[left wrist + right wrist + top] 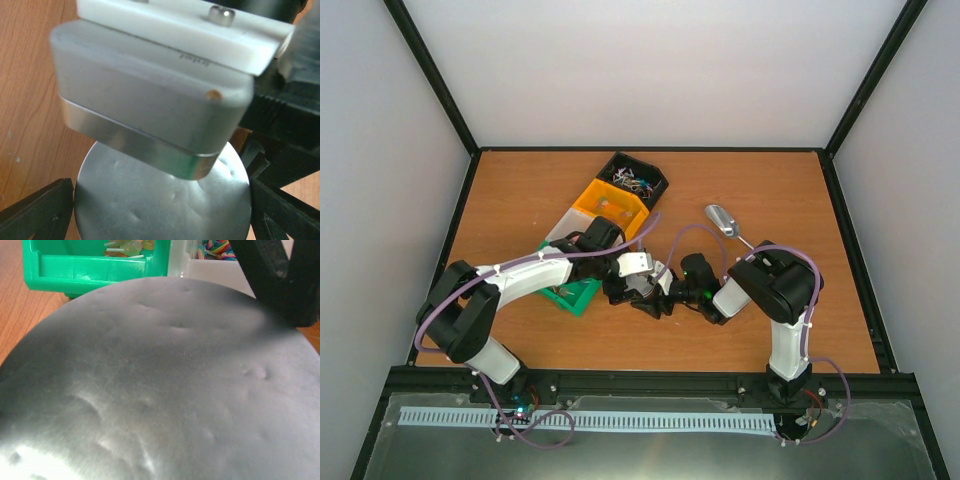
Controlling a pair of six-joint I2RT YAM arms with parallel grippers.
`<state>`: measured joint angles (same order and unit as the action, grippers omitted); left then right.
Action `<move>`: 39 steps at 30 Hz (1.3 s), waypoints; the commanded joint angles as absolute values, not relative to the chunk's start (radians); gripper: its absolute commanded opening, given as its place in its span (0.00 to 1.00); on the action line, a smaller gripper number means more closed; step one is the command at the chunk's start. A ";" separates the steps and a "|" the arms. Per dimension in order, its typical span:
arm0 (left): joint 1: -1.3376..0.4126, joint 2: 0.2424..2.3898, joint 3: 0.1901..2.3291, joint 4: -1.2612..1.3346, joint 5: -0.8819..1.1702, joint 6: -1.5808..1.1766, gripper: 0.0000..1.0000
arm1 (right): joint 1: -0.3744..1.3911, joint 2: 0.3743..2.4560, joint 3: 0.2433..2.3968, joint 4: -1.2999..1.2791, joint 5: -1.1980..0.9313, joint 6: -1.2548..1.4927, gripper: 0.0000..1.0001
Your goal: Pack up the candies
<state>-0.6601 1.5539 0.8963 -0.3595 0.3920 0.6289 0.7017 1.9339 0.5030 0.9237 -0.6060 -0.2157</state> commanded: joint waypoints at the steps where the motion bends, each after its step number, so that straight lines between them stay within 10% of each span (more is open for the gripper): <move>1: -0.660 1.551 0.892 -0.324 0.399 0.627 0.93 | 0.707 1.953 0.488 0.852 -0.610 -0.204 0.26; 16: -0.660 1.547 0.894 -0.529 0.474 0.995 0.78 | 0.706 1.949 0.548 0.714 -0.666 -0.366 0.31; 24: -0.645 1.590 0.914 -0.407 0.432 0.793 0.73 | 0.687 1.931 0.506 0.867 -0.592 -0.232 0.86; 39: -0.645 1.554 0.889 -0.301 0.371 0.597 0.73 | 0.703 1.982 0.426 1.177 -0.445 -0.071 1.00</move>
<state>-0.6544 1.5688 0.8997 -0.3267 0.4221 0.6273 0.7013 1.9514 0.4198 1.1118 -0.5163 -0.1074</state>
